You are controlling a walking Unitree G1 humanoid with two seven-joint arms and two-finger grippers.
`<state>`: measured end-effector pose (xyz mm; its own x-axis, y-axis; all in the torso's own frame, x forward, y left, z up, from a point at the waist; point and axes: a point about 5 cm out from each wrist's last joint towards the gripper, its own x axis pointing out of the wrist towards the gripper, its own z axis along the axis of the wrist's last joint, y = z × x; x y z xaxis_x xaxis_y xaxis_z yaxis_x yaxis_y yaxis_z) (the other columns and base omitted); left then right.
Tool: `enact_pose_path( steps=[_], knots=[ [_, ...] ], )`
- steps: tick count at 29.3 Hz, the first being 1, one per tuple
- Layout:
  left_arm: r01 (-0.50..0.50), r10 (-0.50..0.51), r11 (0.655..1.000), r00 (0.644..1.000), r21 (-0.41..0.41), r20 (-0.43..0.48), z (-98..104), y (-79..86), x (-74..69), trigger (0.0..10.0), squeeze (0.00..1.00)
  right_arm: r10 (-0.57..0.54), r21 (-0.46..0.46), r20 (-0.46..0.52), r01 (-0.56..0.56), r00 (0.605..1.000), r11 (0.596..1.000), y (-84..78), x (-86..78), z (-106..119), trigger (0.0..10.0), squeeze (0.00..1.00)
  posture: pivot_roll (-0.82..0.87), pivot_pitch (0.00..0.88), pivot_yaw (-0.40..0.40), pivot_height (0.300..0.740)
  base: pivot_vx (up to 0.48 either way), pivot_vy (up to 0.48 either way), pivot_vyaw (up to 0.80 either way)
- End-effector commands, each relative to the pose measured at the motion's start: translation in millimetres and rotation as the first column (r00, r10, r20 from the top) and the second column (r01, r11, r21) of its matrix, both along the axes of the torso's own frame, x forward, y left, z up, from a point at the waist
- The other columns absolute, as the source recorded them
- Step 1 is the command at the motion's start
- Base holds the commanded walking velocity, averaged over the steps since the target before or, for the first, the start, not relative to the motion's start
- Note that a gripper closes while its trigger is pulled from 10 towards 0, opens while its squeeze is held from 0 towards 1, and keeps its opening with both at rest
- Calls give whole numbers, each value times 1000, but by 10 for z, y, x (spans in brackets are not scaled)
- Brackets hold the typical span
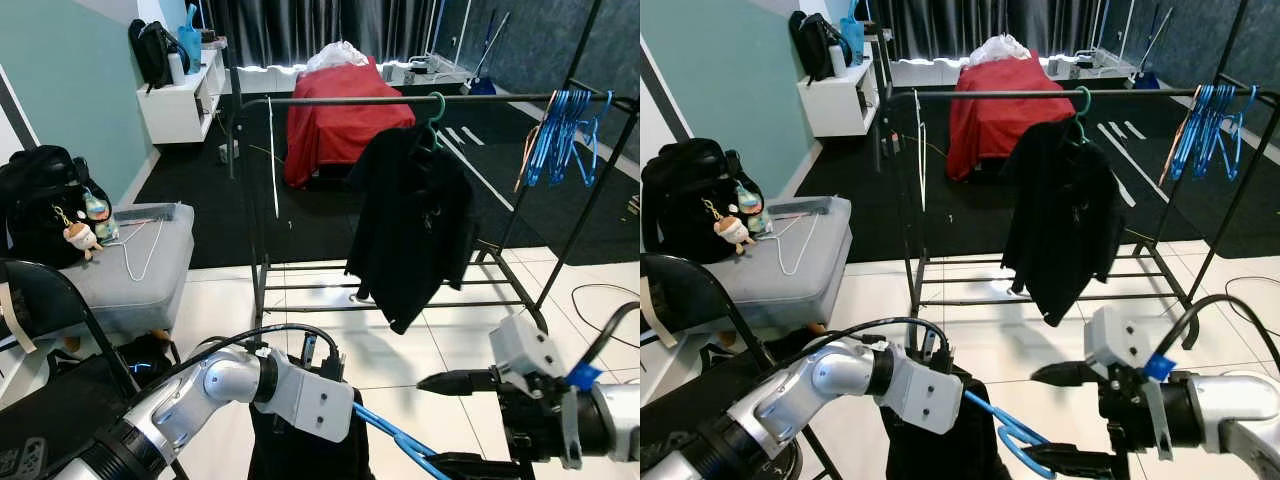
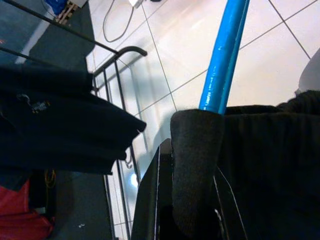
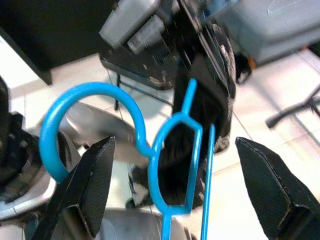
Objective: Hang hanger
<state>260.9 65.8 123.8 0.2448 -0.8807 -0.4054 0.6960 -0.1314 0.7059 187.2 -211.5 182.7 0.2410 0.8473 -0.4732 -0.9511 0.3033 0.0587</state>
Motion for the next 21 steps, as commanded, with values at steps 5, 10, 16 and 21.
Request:
enact_pose_path(
  steps=[5,10,16,21],
  knots=[
    [-57,59,998,997,-37,45,118,34,113,10000,0,-44,-79,-48,40,998,996,-57,-57,-91,10000,0,-181,0,30,740,0,0,0],
    [-71,73,997,996,-39,49,123,44,142,10000,0,-93,-126,-36,88,995,988,-127,-66,-126,10000,0,-184,0,31,740,0,0,0],
    [-80,83,996,995,-46,55,137,25,174,10000,0,-149,-140,35,153,988,978,-128,13,-175,10000,0,-191,0,35,740,0,0,0],
    [-80,83,995,995,-50,56,144,17,178,10000,0,-169,-147,82,179,982,973,-120,69,-188,10000,0,-193,0,38,740,0,0,0]
  ],
)
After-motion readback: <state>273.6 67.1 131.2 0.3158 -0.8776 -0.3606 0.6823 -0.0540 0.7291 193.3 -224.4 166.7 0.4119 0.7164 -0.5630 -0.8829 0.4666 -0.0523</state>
